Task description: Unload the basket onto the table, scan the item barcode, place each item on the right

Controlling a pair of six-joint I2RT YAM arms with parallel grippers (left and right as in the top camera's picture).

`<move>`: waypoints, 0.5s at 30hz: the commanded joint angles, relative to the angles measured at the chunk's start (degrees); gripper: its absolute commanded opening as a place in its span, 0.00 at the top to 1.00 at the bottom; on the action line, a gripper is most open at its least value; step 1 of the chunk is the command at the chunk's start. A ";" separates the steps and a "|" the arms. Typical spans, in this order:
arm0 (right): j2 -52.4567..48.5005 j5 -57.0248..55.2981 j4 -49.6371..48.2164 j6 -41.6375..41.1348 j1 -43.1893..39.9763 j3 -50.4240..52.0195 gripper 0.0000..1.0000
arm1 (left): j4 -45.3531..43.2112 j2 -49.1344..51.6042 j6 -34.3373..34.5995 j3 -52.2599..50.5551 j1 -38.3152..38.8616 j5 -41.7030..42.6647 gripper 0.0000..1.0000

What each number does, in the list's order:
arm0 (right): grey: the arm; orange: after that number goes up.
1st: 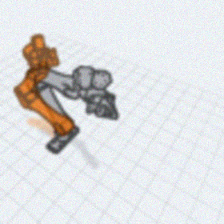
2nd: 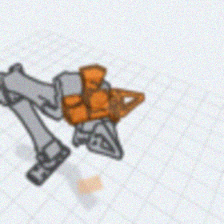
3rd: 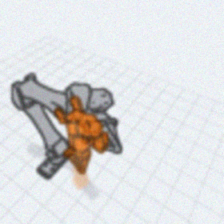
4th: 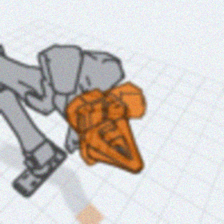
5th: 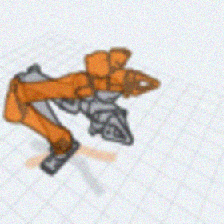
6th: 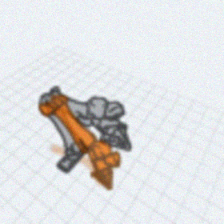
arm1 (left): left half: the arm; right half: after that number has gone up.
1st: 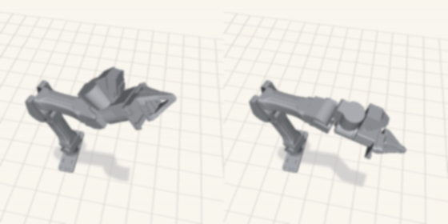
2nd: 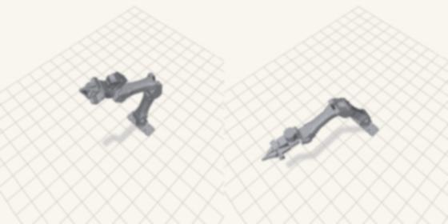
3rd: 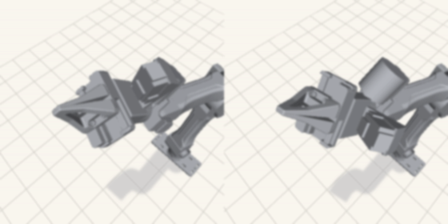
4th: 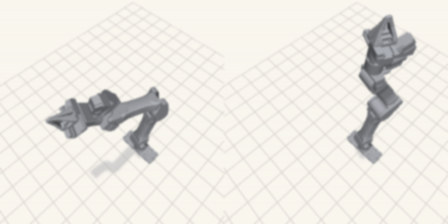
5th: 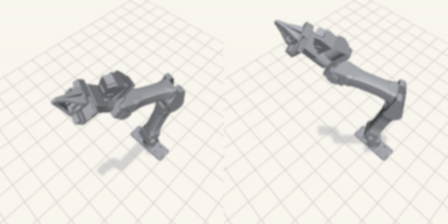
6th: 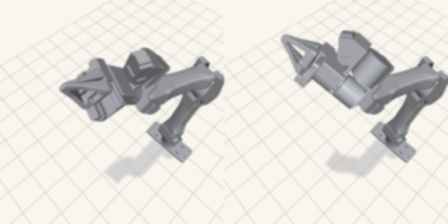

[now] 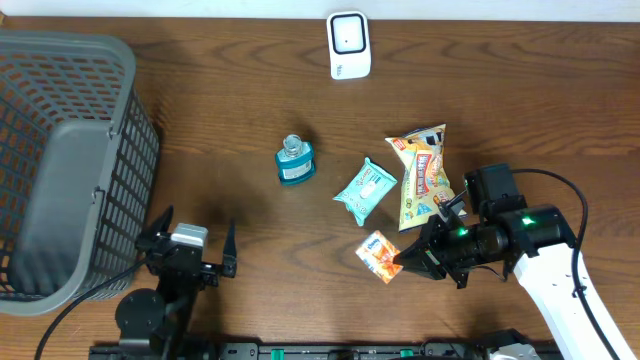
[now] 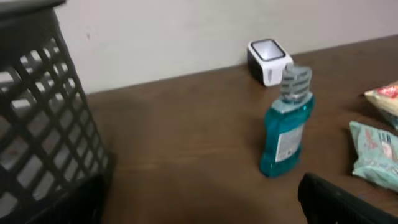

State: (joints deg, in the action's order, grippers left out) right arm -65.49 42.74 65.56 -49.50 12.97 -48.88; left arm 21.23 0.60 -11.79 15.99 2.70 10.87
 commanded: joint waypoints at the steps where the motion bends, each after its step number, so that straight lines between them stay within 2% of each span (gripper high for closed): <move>1: 0.24 -3.02 0.07 0.70 -0.17 -0.13 0.98 | 2.86 -0.37 0.55 0.09 0.17 0.70 0.01; 15: 0.24 -8.11 0.11 1.97 -0.17 -0.13 0.99 | 18.64 -0.37 0.55 0.09 0.17 0.70 0.01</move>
State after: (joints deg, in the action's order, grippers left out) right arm -65.49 35.92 65.58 -49.34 12.99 -48.88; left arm 37.67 0.58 -11.77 15.99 2.70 10.87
